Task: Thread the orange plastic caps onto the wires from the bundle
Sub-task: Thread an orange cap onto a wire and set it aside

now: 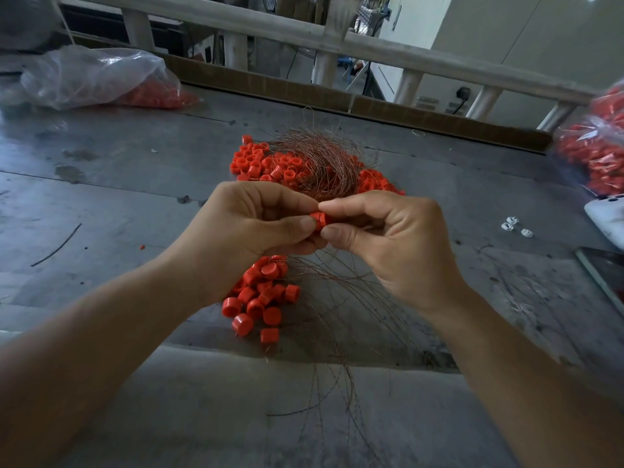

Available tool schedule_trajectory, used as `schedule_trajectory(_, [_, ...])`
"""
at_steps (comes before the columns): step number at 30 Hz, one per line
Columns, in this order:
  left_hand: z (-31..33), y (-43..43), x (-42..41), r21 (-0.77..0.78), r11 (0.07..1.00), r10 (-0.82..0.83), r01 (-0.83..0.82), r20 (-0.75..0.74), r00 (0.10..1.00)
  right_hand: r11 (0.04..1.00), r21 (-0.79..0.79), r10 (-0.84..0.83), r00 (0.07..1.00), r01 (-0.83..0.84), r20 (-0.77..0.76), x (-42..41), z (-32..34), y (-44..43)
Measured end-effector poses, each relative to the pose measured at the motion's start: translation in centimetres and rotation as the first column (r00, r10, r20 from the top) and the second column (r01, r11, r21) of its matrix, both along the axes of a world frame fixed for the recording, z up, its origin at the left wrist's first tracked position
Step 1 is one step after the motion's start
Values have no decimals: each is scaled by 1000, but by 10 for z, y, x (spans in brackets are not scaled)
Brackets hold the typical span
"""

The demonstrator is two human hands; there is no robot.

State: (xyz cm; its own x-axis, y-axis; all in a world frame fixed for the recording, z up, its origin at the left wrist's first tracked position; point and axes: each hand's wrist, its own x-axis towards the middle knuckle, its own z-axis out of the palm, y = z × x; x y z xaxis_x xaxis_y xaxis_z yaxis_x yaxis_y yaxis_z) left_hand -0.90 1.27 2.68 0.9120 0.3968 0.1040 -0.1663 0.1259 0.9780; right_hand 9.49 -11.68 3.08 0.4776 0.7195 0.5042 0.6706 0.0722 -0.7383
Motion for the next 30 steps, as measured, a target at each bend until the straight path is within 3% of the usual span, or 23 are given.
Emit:
schedule_trajectory(6, [-3,2,0,68,997,-26,27,-13,1000,1000,-10,-11,999,11,53,-1,1,-1])
schedule_trajectory(16, [-3,-3,-2,308,950,41,-53,44,998,999,-36,-7,980,14,200,0,0,-2])
schedule_trajectory(21, [-5,-1,-2,150,989,-18,16,12,1000,1000,25,-2,998,0,67,-1,-2,-2])
schedule_trajectory(30, [1,1,-3,43,996,-75,75,-9,997,998,61,16,995,-22,98,-1,-3,1])
